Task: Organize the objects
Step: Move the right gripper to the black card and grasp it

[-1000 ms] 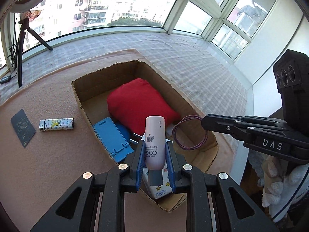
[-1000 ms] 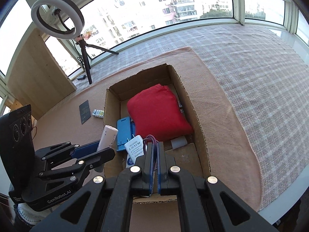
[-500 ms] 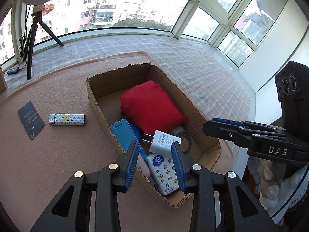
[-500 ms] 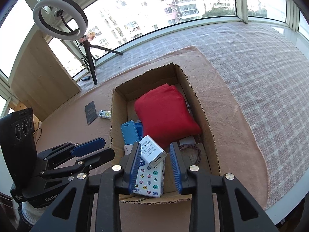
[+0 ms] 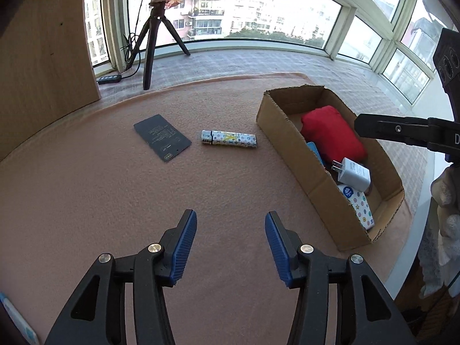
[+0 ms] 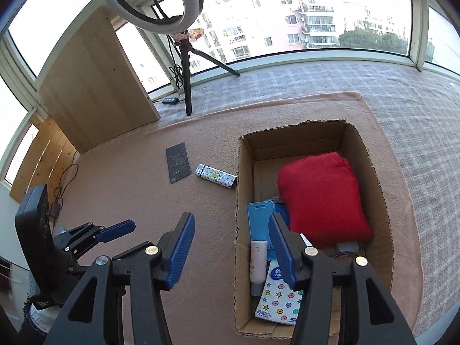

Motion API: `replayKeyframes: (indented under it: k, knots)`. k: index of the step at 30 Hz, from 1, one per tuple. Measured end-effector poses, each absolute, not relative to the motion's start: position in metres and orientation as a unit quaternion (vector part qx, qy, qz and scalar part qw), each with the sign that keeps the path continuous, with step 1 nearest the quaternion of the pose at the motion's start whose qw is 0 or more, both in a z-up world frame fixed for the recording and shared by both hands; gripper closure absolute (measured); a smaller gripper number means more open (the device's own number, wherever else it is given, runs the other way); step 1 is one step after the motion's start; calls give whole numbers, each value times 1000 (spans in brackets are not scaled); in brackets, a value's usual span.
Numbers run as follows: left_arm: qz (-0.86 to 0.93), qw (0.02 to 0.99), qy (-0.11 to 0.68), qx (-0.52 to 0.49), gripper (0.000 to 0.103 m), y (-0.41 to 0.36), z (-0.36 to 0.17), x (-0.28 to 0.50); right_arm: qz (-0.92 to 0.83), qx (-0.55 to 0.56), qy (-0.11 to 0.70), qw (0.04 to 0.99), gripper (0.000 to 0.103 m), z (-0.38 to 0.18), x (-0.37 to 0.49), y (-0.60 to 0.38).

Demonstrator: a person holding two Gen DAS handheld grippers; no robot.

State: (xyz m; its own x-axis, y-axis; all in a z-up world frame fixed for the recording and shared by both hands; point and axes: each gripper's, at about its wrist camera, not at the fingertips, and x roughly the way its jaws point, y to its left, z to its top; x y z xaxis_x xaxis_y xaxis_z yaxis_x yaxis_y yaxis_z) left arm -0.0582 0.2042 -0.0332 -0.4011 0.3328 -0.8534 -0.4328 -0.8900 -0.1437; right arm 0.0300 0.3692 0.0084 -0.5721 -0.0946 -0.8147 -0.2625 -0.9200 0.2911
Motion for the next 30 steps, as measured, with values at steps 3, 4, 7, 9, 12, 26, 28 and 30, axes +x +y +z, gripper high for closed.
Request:
replayKeyframes:
  k: [3,4,7,9,12,26,28,30]
  knots:
    - [840,195,50,-505,43,170,-41,-54,864,-464,193,25,46,1,3,352]
    - [841,185,47,-507,39,159,-44,-52,862,-469,191,20,46,-3,-6,346]
    - [843,157,25,-514,35,125,-50,-45,854,-484,187,6,46,-17,-38,329]
    - [845,135,8,-517,34,106,-53,-41,851,-494,179,-1,46,-27,-60,319]
    - [850,104,-12,-516,34,80,-56,-29,853,-501,147,1,46,-41,-94,306]
    - [860,15,-75,-505,33,-8,-67,13,823,-557,108,26,46,-105,-190,299]
    - [859,10,-83,-505,33,-20,-68,15,823,-557,110,27,46,-106,-192,299]
    - [858,6,-90,-505,32,-29,-70,14,821,-559,111,28,46,-106,-195,299]
